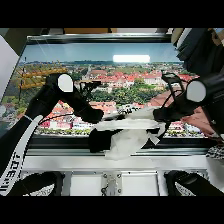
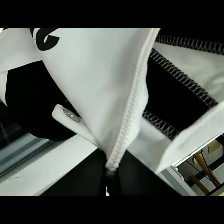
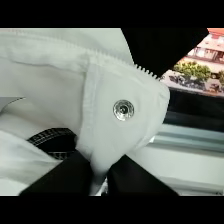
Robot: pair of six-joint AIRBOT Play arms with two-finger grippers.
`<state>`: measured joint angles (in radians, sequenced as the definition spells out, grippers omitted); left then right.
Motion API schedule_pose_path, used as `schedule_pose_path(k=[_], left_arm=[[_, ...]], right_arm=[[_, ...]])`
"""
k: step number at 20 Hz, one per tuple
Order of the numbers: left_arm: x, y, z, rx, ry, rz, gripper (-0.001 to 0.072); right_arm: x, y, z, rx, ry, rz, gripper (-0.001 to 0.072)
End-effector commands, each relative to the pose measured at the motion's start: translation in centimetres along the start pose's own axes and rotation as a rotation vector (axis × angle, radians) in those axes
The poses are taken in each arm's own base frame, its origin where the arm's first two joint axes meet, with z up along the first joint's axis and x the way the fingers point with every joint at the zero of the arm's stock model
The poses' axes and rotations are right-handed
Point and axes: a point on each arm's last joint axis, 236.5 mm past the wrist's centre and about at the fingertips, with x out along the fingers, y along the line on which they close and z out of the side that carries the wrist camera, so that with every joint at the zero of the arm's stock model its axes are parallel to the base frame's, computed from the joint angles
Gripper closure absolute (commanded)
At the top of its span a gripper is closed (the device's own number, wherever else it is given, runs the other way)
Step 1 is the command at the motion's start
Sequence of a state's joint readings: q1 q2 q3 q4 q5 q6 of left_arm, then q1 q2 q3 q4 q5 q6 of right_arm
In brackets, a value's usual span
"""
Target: Fold the clothes and pants, and hang the long-sleeved shirts on hangers.
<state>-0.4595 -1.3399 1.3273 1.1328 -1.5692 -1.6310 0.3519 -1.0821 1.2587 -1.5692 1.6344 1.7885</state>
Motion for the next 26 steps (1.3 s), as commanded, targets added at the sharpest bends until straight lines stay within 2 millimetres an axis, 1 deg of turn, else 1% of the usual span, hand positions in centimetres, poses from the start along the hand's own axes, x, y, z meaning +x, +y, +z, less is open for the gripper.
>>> schedule_pose_path(k=[1,2,3,5,8,10,11,13,14,15,17,19,21,23,25,26], left_arm=[[2.0,0.8,0.8,-0.041,-0.034,-0.005,0.0691],[2.4,1.0,0.9,-0.046,-0.025,-0.003,0.0690],[2.7,1.2,0.9,-0.050,-0.016,-0.002,0.0691],[3.1,1.5,1.0,-0.055,-0.005,0.003,0.0690],[3.2,1.5,1.2,-0.045,-0.012,0.003,0.0690],[3.2,1.5,1.2,-0.045,-0.012,0.003,0.0690],[3.2,1.5,1.2,-0.045,-0.012,0.003,0.0690],[3.2,1.5,1.2,-0.044,-0.015,0.003,0.0690],[3.2,1.5,1.5,-0.044,-0.023,0.003,0.0690],[3.2,1.5,1.7,-0.045,-0.035,0.002,0.0690],[3.1,1.5,2.2,-0.045,-0.053,0.001,0.0690],[3.1,1.5,2.2,-0.045,-0.055,0.001,0.0690],[3.1,1.5,2.1,-0.045,-0.052,0.001,0.0690],[3.1,1.5,2.2,-0.045,-0.053,0.001,0.0690],[3.1,1.5,2.2,-0.045,-0.055,0.001,0.0690],[3.1,1.5,2.2,-0.045,-0.055,0.001,0.0690]], right_arm=[[4.1,0.6,4.0,0.004,-0.120,0.031,0.0186],[4.8,0.6,4.7,0.007,-0.126,0.041,0.0126],[5.4,0.5,4.9,0.009,-0.111,0.049,0.0127],[6.0,0.8,4.6,0.008,-0.083,0.071,0.0127],[6.2,1.5,3.1,0.006,-0.027,0.101,0.0127],[6.4,1.9,1.3,0.029,0.000,0.127,0.0127],[7.0,1.8,-0.1,0.044,0.022,0.132,0.0127],[9.1,1.2,-4.1,0.130,0.092,0.120,0.0127],[10.2,1.5,-5.6,0.182,0.105,0.139,0.0127],[11.2,2.6,-6.5,0.245,0.097,0.196,0.0127],[12.7,5.1,-6.6,0.364,0.052,0.328,0.0129],[14.1,6.3,-5.7,0.455,-0.005,0.409,0.0129],[14.7,6.2,-4.0,0.502,-0.082,0.435,0.0129],[14.6,6.0,-2.9,0.512,-0.130,0.441,0.0129],[14.8,6.0,-2.9,0.508,-0.128,0.437,0.0129],[14.9,6.0,-3.1,0.493,-0.121,0.434,0.0169]])
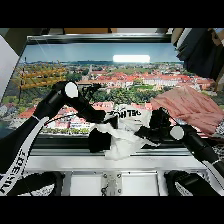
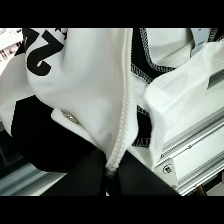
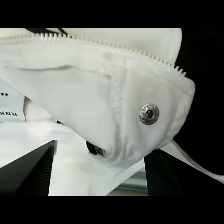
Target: Fold the clothes and pants, and hang the long-sleeved shirts on hangers.
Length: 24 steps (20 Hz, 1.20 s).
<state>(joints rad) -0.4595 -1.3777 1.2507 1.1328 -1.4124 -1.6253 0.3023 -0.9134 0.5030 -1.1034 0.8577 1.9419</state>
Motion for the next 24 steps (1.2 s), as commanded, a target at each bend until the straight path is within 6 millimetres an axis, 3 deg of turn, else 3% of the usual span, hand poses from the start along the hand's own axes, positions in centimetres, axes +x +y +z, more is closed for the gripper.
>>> schedule_pose_path(k=[1,2,3,5,7,10,13,15,17,21,24], left_arm=[[0.0,0.0,0.0,-0.002,0.001,0.000,0.0690],[0.0,0.0,0.0,-0.002,0.002,0.001,0.0690],[0.0,0.0,0.0,0.001,0.002,0.001,0.0690],[-0.9,0.2,-0.1,0.020,0.005,0.000,0.0690],[-4.0,0.1,0.6,0.022,-0.015,-0.005,0.0690],[-9.4,-1.8,2.7,0.076,-0.127,-0.011,0.0691],[-12.3,-4.4,3.7,0.150,-0.209,-0.015,0.0691],[-12.6,-5.4,3.5,0.179,-0.217,-0.018,0.0690],[-11.3,-5.6,2.4,0.185,-0.179,-0.019,0.0690],[-6.1,-4.2,-1.9,0.148,-0.026,-0.009,0.0690],[-2.6,-2.2,-4.3,0.080,0.063,-0.003,0.0690]], right_arm=[[0.4,0.3,0.5,-0.011,-0.027,0.025,0.0403],[0.2,0.4,0.2,-0.060,-0.011,0.022,0.0664],[-0.4,0.5,-0.3,-0.141,0.019,0.012,0.0693],[-3.3,-0.3,0.3,-0.288,0.054,-0.092,0.0694],[-9.3,-0.8,3.5,-0.408,0.022,-0.255,0.0695],[-18.6,2.9,8.0,-0.491,-0.120,-0.323,0.0695],[-23.4,5.8,9.9,-0.505,-0.193,-0.321,0.0695],[-23.9,6.3,10.9,-0.515,-0.221,-0.327,0.0695],[-23.1,5.8,10.8,-0.509,-0.180,-0.346,0.0695],[-22.1,2.9,7.2,-0.460,0.033,-0.426,0.0695],[-20.9,2.1,5.0,-0.388,0.084,-0.430,0.0695]])
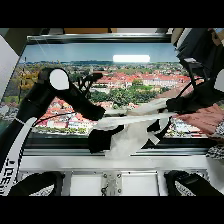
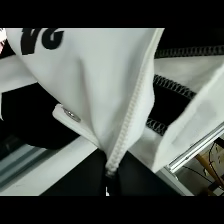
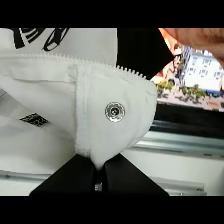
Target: Fold the clothes and pants, and hang the long-sleeved shirts on hangers.
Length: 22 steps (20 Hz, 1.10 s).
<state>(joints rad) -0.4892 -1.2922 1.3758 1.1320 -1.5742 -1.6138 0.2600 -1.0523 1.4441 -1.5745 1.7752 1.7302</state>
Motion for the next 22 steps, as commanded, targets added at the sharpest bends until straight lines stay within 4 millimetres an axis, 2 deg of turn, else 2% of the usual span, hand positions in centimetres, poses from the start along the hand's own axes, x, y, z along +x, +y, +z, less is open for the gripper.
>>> schedule_pose_path(k=[1,4,7,12,13,14,15,16,18,20,22], left_arm=[[3.8,1.5,-3.2,-0.081,0.101,0.001,0.0690],[6.3,1.6,-4.5,-0.126,0.138,-0.027,0.0690],[7.7,1.0,-5.7,-0.122,0.174,-0.041,0.0690],[8.1,0.7,-6.1,-0.073,0.186,-0.043,0.0689],[8.0,0.8,-6.0,-0.067,0.183,-0.044,0.0653],[7.9,1.0,-5.9,-0.067,0.178,-0.047,0.0369],[7.6,1.2,-5.6,-0.070,0.170,-0.047,0.0047],[7.0,1.4,-5.0,-0.076,0.151,-0.048,-0.0004],[5.1,2.4,-3.0,-0.094,0.082,-0.043,-0.0004],[2.1,3.9,-0.2,-0.113,-0.024,-0.036,-0.0004],[-1.5,7.5,2.6,-0.153,-0.155,0.041,-0.0004]], right_arm=[[1.4,0.7,-3.4,0.051,0.122,-0.012,0.0695],[3.4,2.7,-5.5,-0.013,0.200,-0.025,0.0695],[4.4,4.5,-6.1,-0.073,0.220,-0.028,0.0694],[4.8,5.0,-6.0,-0.091,0.227,-0.029,0.0693],[4.9,5.0,-6.0,-0.091,0.228,-0.030,0.0694],[4.9,5.0,-6.0,-0.091,0.229,-0.030,0.0693],[4.9,5.0,-6.0,-0.091,0.229,-0.030,0.0694],[4.9,5.0,-6.0,-0.091,0.229,-0.029,0.0693],[4.9,5.0,-6.0,-0.091,0.229,-0.030,0.0693],[4.9,5.0,-6.0,-0.091,0.229,-0.030,0.0693],[4.9,5.0,-6.0,-0.091,0.229,-0.030,0.0693]])
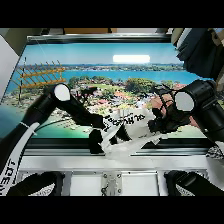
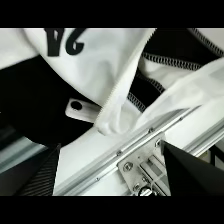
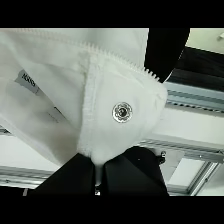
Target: Fold the clothes and pants, and hang the long-sleeved shirts on hangers.
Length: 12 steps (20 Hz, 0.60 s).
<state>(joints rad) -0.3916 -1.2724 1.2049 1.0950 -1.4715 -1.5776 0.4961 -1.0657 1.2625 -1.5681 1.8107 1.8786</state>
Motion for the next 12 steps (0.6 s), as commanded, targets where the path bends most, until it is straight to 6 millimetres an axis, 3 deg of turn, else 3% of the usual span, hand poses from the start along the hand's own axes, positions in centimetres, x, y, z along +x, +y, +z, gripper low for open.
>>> schedule_pose_path(k=[1,4,7,10,12], left_arm=[[-6.2,5.2,5.1,-0.049,-0.224,0.124,-0.0004],[-13.9,13.7,9.0,-0.097,-0.460,0.426,-0.0004],[-20.6,21.8,10.5,-0.142,-0.593,0.696,-0.0005],[-23.7,28.7,11.1,-0.219,-0.627,0.824,-0.0005],[-24.5,33.4,11.7,-0.276,-0.653,0.853,-0.0005]], right_arm=[[0.0,0.1,0.0,-0.002,0.001,0.001,0.0693],[0.0,0.0,0.0,-0.002,0.001,0.000,0.0694],[0.0,0.0,0.0,-0.002,0.001,0.000,0.0693],[0.0,0.1,0.0,-0.001,0.001,0.001,0.0693],[0.0,0.0,0.0,-0.001,0.001,0.000,0.0693]])
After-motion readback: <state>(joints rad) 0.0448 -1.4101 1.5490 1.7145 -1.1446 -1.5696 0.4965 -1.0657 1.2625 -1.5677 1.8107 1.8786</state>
